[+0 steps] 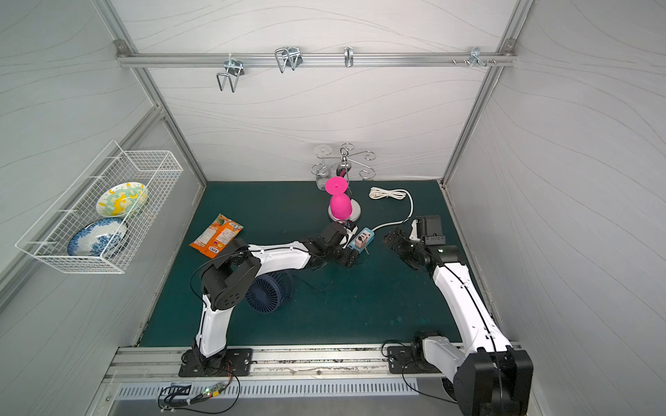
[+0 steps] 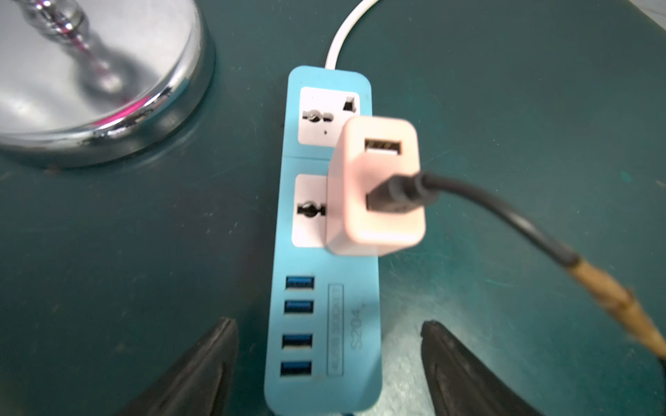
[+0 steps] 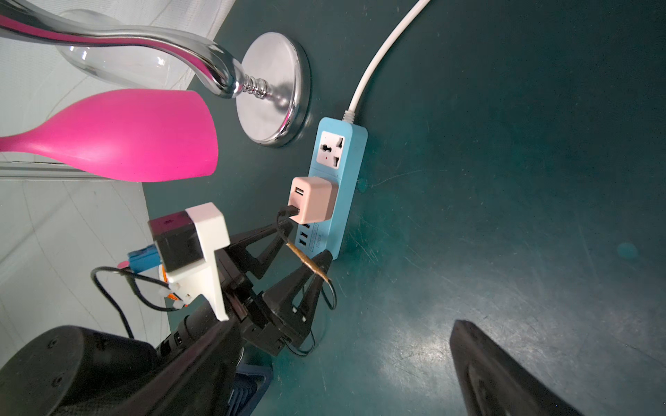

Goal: Unplug the desk fan from the power strip
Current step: Move the socket to the center of the board.

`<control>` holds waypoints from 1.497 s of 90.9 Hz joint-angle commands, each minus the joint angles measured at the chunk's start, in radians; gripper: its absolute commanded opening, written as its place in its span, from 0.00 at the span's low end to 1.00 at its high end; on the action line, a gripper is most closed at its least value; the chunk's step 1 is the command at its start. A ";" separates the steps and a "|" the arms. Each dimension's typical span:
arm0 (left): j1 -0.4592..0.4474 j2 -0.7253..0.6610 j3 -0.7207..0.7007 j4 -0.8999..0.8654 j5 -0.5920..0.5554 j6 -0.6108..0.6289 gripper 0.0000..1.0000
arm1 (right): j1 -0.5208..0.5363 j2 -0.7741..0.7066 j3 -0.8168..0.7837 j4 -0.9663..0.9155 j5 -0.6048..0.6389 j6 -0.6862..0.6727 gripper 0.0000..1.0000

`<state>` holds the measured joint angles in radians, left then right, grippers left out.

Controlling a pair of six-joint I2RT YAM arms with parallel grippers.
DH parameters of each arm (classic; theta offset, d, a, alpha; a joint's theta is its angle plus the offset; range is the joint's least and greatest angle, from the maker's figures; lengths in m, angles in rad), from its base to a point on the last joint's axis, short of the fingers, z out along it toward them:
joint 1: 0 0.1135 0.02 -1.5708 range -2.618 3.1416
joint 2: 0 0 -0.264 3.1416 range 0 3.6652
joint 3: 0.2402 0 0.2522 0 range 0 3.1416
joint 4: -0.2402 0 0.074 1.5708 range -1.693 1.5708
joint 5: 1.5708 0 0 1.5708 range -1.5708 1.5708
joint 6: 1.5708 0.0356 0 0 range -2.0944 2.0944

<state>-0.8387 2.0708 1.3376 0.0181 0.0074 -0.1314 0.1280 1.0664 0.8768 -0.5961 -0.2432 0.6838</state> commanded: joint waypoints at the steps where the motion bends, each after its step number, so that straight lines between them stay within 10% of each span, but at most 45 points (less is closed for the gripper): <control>1: -0.005 0.038 0.046 -0.005 -0.011 0.030 0.85 | -0.008 -0.028 -0.001 -0.027 0.011 -0.010 0.95; 47: -0.004 0.045 0.007 0.020 -0.064 0.045 0.77 | -0.018 -0.046 -0.009 -0.024 0.004 -0.002 0.95; 90: -0.012 0.041 -0.020 0.031 -0.097 0.062 0.89 | -0.025 -0.047 -0.013 -0.012 -0.008 0.002 0.95; 136: -0.016 0.062 0.008 0.034 -0.076 0.089 0.57 | -0.036 -0.060 -0.013 -0.023 -0.010 0.000 0.95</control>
<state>-0.8494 2.1170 1.3220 0.0277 -0.0635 -0.0601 0.0975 1.0275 0.8715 -0.6106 -0.2459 0.6842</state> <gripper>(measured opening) 0.587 0.946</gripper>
